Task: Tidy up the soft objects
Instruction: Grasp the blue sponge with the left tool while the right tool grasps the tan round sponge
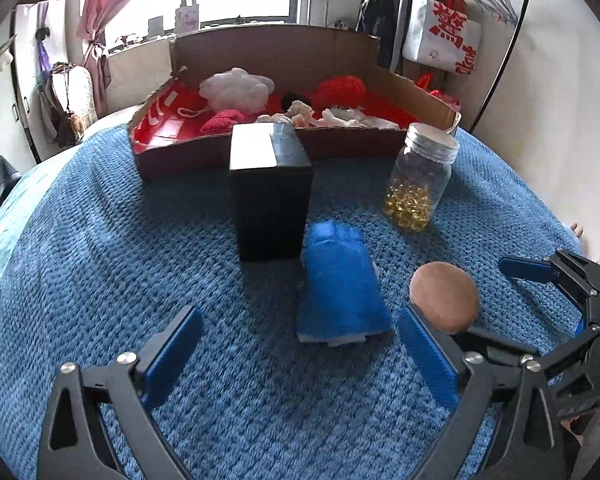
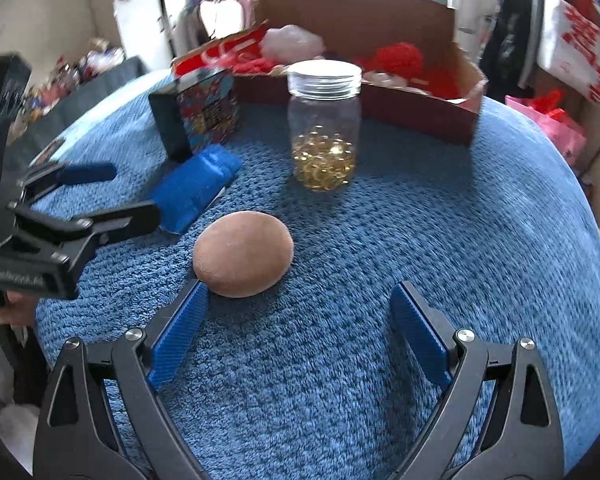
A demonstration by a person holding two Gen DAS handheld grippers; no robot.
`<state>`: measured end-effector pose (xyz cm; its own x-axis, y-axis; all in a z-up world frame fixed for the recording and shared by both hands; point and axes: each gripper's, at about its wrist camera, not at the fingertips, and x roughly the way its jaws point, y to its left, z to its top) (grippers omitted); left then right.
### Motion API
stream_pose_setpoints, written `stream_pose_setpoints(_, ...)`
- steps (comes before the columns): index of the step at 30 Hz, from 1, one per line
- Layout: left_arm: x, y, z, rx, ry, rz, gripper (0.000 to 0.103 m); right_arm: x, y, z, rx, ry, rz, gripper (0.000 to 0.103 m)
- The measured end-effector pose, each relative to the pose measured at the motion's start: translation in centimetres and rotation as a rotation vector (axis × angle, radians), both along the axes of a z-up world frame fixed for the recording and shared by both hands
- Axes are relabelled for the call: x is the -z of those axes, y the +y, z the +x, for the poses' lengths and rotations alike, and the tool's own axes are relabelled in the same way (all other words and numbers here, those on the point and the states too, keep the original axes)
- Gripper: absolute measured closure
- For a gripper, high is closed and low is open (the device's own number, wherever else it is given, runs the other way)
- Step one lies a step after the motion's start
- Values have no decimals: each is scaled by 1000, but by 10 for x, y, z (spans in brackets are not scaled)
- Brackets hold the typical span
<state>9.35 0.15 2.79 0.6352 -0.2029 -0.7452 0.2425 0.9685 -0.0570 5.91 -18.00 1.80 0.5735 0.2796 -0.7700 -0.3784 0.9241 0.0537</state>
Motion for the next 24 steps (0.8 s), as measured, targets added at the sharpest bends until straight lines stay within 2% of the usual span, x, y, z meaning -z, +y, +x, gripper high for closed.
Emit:
stream_pose_setpoints(5, 2, -9, 12, 24, 28, 7, 16, 1, 11, 10, -86, 14, -39, 10)
stream_pose_setpoints(7, 5, -13, 17, 33, 42, 11, 25, 2, 18, 13, -116, 9, -54, 19)
stream_pose_setpoints(8, 7, -14, 18, 38, 52, 12, 32, 3, 21, 13, -133, 4, -60, 28)
stream_pose_setpoints(9, 9, -15, 21, 45, 65, 8, 34, 3, 24, 13, -150, -3, -63, 41)
stream_pose_setpoints(10, 10, -16, 21, 50, 70, 7, 38, 2, 26, 13, -167, -12, -60, 48)
stream_pose_setpoints(12, 9, -17, 20, 62, 55, 13, 49, 1, 29, 10, -208, -26, -46, 54)
stream_pose_setpoints(13, 9, -18, 18, 77, 54, 7, 58, 1, 30, 7, -222, -39, -50, 56)
stream_pose_setpoints(17, 7, -15, 10, 96, 58, -7, 73, -4, 29, -2, -228, -67, -33, 56)
stream_pose_setpoints(24, 2, -6, -7, 113, 65, -42, 78, -10, 23, -8, -175, -63, 16, 56)
